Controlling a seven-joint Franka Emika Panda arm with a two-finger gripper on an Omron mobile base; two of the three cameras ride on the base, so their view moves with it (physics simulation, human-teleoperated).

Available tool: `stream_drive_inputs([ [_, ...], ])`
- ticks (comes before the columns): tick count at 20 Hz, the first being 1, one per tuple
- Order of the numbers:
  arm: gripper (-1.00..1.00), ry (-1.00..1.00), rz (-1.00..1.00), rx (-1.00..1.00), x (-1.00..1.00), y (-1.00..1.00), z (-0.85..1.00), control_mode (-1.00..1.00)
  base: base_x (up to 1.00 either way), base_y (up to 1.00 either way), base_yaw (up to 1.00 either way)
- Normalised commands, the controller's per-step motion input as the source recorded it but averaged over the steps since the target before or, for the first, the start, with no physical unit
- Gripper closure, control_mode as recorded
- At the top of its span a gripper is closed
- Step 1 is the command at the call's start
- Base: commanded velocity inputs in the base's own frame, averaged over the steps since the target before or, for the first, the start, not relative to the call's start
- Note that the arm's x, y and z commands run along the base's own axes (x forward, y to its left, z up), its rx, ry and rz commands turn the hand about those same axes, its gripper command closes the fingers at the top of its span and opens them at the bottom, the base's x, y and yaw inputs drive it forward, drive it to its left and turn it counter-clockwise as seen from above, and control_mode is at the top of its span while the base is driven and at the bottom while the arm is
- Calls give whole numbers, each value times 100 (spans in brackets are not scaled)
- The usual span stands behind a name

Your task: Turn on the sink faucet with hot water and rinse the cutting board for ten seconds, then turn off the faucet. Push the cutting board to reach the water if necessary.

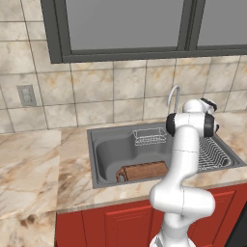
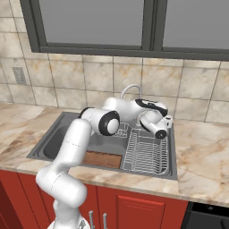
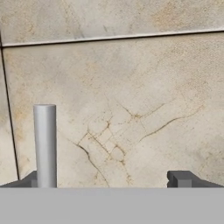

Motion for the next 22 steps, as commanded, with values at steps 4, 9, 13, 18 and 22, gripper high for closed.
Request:
stream_drive_inputs([
  [4, -100, 0, 0, 0, -38, -51, 0, -100, 0, 0, 0],
  [9, -100, 0, 0, 1, -48, -53, 0, -100, 0, 0, 0],
  [13, -100, 0, 0, 1, -47, -56, 0, -100, 0, 0, 0],
  [18, -100, 0, 0, 1, -44, -68, 0, -100, 0, 0, 0],
  [22, -100, 0, 0, 1, -43, -73, 0, -100, 0, 0, 0],
])
